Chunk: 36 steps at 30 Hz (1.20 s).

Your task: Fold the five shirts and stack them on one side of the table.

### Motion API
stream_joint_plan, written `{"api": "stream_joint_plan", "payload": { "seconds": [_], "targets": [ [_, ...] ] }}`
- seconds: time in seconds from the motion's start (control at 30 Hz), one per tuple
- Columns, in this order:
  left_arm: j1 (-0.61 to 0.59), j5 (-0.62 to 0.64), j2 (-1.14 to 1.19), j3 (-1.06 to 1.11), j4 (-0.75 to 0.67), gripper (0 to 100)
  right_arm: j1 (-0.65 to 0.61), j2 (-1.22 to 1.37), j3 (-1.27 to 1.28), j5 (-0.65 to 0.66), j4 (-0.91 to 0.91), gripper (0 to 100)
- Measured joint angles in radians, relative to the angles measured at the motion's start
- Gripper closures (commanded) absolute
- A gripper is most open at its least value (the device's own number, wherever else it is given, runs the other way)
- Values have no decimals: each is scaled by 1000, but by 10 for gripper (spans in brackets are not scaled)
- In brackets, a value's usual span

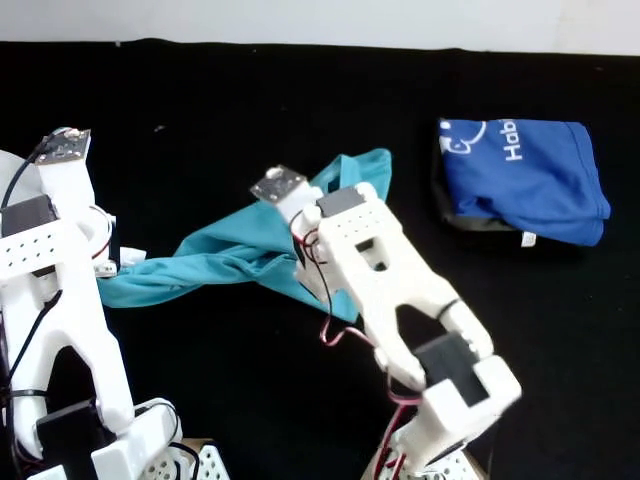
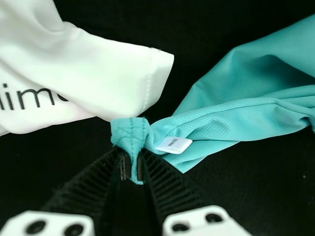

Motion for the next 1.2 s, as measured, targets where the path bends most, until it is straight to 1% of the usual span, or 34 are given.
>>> {"api": "stream_joint_plan", "payload": {
  "seconds": [0.17,0.2,0.3,0.33,0.37,0.5,0.73,0.8,0.93,1.0,1.2],
  "targets": [
    [0,0,0,0,0,992,0,118,0,0,-21,813],
    [0,0,0,0,0,992,0,123,0,0,-23,839],
    [0,0,0,0,0,992,0,123,0,0,-9,975],
    [0,0,0,0,0,992,0,115,0,0,6,998],
    [0,0,0,0,0,992,-3,103,0,0,18,983],
    [0,0,0,0,0,992,-49,11,20,0,87,993],
    [0,0,0,0,0,992,-129,-189,138,0,153,988],
    [0,0,0,0,0,992,-132,-224,172,0,153,961],
    [0,0,0,0,0,992,-132,-232,209,0,153,777],
    [0,0,0,0,0,992,-132,-213,210,0,150,715],
    [0,0,0,0,0,992,-132,-95,212,0,31,710]
  ]
}}
